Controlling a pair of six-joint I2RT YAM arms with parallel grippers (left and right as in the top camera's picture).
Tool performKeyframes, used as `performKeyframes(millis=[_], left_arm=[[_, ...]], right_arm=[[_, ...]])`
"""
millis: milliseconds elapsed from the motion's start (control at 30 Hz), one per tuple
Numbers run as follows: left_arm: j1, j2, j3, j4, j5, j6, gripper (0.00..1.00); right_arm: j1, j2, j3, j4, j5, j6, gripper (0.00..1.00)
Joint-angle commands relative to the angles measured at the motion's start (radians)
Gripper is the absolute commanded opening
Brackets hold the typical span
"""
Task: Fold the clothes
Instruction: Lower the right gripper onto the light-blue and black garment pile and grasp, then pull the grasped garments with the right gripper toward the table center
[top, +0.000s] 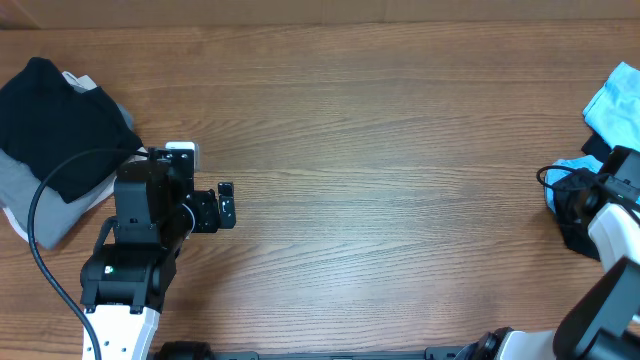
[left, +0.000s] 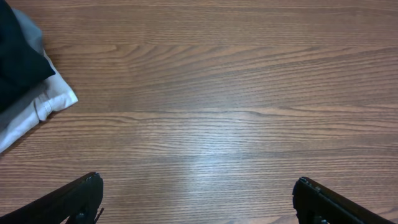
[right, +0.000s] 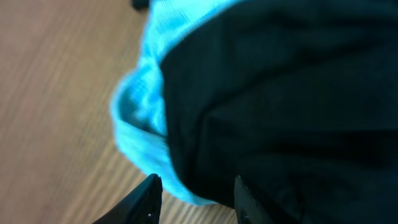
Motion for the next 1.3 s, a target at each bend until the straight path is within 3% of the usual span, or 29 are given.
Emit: performKeyframes(millis=[0, 267, 300, 333, 367, 633, 933, 1067, 1167, 1267], left_arm=[[-0.007, -0.001, 0.028, 0.001, 0.008, -0.011, 1.00], [-0.007, -0.001, 0.028, 0.002, 0.008, -0.011, 1.00], [-0.007, -0.001, 0.028, 0.002, 0.008, -0.011, 1.00], [-0.007, -0.001, 0.028, 0.002, 0.008, -0.011, 1.00], [-0.007, -0.001, 0.028, 0.002, 0.008, -0.011, 1.00], [-0.007, -0.001, 0.028, 0.005, 0.008, -0.010, 1.00], [-0.007, -0.001, 0.028, 0.010, 0.008, -0.010, 1.00], [-0.007, -0.001, 0.028, 0.009, 0.008, -0.010, 1.00], [-0.007, -0.001, 0.028, 0.009, 0.008, -0.010, 1.00], [-0.007, -0.001, 0.028, 0.005, 0.008, -0.010, 1.00]], right_arm=[[-0.001, 0.048, 0.018, 0.029, 0.019, 0.002, 0.42], [-0.001, 0.156, 0.018, 0.076, 0.035, 0.002, 0.39], [-0.001, 0.160, 0.018, 0.077, 0.035, 0.002, 0.31], [-0.001, 0.164, 0.018, 0.081, 0.035, 0.002, 0.13], [-0.001, 0.164, 0.018, 0.083, 0.035, 0.002, 0.04], [-0.001, 0.055, 0.040, 0.058, 0.034, 0.006, 0.04], [-0.001, -0.151, 0.252, -0.239, 0.026, 0.006, 0.04], [-0.001, -0.226, 0.264, -0.334, -0.119, -0.002, 0.04], [0.000, -0.277, 0.279, -0.314, -0.144, -0.002, 0.04], [-0.005, -0.322, 0.414, -0.388, -0.213, -0.008, 0.04]])
